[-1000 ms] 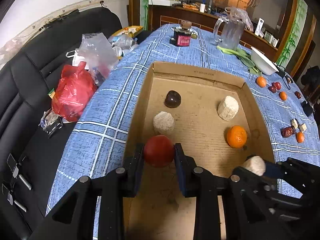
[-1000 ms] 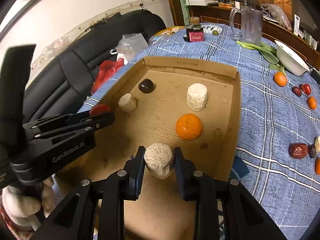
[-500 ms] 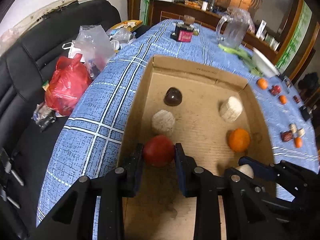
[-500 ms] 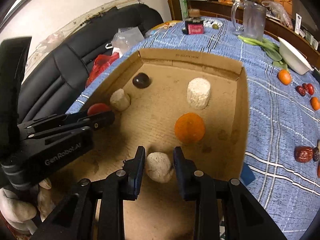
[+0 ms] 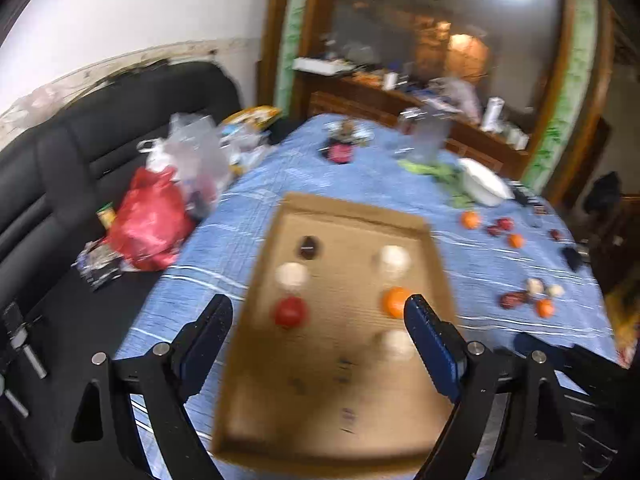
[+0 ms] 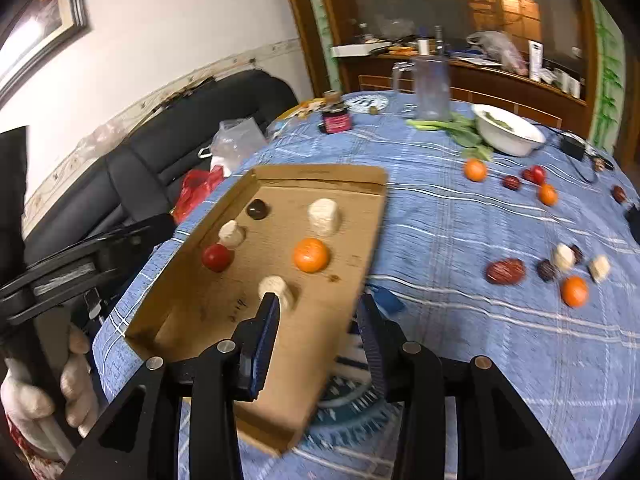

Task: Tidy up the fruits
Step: 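Withdraw both grippers from the box back toward the fruit row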

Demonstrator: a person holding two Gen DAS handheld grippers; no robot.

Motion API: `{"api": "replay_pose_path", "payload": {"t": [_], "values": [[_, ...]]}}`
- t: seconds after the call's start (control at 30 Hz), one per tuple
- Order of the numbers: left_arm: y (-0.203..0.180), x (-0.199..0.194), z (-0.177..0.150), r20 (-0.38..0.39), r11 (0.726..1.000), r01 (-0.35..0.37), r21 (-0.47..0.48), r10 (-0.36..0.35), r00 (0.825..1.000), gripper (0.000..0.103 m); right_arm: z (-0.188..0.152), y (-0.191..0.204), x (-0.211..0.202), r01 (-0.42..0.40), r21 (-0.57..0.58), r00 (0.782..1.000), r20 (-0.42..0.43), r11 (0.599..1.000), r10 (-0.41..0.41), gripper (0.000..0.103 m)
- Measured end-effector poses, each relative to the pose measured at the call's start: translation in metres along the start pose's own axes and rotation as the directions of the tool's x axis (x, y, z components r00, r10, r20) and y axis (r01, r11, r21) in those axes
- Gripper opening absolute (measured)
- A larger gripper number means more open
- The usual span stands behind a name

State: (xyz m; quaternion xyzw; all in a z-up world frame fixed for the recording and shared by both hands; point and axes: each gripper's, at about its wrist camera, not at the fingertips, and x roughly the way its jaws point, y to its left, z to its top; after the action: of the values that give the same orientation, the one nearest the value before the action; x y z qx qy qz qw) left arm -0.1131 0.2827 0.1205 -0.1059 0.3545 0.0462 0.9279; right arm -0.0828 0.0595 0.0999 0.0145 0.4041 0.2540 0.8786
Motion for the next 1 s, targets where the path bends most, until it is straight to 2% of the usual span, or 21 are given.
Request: {"api": "replay_pose_path", "payload": {"t": [0.1, 0.33, 0.4, 0.47, 0.53, 0.77, 1.0], "values": [[-0.021, -0.025, -0.006, 0.050, 0.996, 0.079, 0.031, -0.080, 0.996, 0.087, -0.010, -0.012, -0.018, 0.023, 0.020, 1.000, 0.018, 1.000, -0.023, 0.044], [-0.057, -0.076, -0.016, 0.192, 0.994, 0.079, 0.077, -0.092, 0.977, 0.087, -0.026, -0.045, -0.066, 0.064, 0.076, 0.994, 0.079, 0.995, -0.070, 0.044], [-0.066, -0.085, -0.019, 0.187, 0.992, 0.091, 0.089, -0.107, 0.977, 0.087, -0.030, -0.055, -0.080, 0.075, 0.083, 0.992, 0.099, 0.994, -0.084, 0.044], [-0.074, -0.093, -0.023, 0.180, 0.990, 0.084, 0.114, -0.104, 0.978, 0.087, -0.034, -0.069, -0.094, 0.093, 0.101, 0.987, 0.122, 0.991, -0.105, 0.052], [-0.081, -0.097, -0.028, 0.187, 0.990, 0.067, 0.128, -0.091, 0.978, 0.087, -0.039, -0.087, -0.105, 0.107, 0.131, 0.981, 0.146, 0.986, -0.126, 0.055], [-0.107, -0.087, -0.038, 0.150, 0.986, 0.039, 0.161, -0.063, 0.987, 0.087, -0.060, -0.144, -0.121, 0.103, 0.270, 0.976, 0.157, 0.957, -0.149, 0.055], [-0.137, -0.071, -0.043, 0.110, 0.973, 0.031, 0.229, -0.057, 0.992, 0.087, -0.076, -0.177, -0.120, 0.156, 0.307, 0.973, 0.118, 0.939, -0.200, 0.055]]}}
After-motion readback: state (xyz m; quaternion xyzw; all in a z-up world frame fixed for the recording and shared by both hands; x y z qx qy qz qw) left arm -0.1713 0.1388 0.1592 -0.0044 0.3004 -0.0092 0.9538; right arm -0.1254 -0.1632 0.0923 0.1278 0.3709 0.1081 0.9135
